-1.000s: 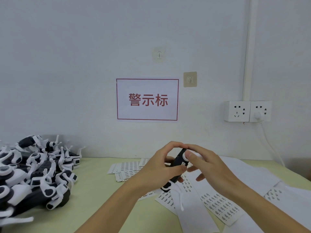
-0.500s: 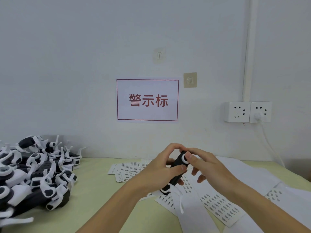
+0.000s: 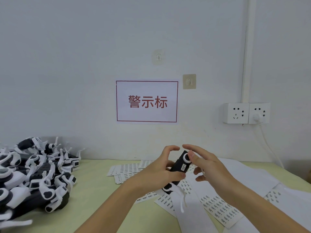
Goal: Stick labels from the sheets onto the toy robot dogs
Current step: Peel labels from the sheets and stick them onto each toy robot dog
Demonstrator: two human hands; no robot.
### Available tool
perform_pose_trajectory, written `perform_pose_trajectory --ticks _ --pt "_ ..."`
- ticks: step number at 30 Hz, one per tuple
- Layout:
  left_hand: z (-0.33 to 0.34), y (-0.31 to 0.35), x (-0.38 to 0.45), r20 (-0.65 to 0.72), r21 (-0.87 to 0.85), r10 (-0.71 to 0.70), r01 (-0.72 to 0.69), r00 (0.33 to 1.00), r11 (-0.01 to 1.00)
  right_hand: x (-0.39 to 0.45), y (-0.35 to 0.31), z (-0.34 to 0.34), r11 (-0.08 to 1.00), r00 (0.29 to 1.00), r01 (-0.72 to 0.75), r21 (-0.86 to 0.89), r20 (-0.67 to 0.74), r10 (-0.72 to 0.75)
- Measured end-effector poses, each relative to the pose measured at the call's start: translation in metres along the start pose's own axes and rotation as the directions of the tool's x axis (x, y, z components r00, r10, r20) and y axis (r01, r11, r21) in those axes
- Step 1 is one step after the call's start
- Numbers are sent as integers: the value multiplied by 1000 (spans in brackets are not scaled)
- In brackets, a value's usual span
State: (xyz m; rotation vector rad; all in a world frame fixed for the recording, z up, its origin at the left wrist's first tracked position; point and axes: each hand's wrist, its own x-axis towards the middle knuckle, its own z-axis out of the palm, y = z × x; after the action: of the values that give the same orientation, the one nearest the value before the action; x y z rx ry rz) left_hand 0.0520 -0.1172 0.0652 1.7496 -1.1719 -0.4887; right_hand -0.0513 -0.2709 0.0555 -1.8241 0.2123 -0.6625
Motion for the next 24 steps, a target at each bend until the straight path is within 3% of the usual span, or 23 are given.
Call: perform_pose_trajectory --ticks 4,8,10,14,20,24 --pt "-5 -5 4 -83 19 -95 97 992 995 1 0 -2 1000 998 0 22 -70 1" --pt "-8 -6 4 -30 -56 -169 167 985 984 2 -1 -3 997 989 -19 75 -142 29" --pt "-9 -9 4 -25 -85 -137 134 990 987 2 -2 -3 994 986 -27 108 -159 44" --pt "-11 -11 5 -139 -162 -50 27 989 986 0 -6 -4 985 989 -15 171 -144 40" --pt "-11 -12 10 -335 -376 -24 -110 942 920 2 -5 -10 964 997 -17 266 -69 37" --pt "-12 -14 9 -401 -387 13 -182 916 904 2 -4 -10 971 998 8 240 -61 7"
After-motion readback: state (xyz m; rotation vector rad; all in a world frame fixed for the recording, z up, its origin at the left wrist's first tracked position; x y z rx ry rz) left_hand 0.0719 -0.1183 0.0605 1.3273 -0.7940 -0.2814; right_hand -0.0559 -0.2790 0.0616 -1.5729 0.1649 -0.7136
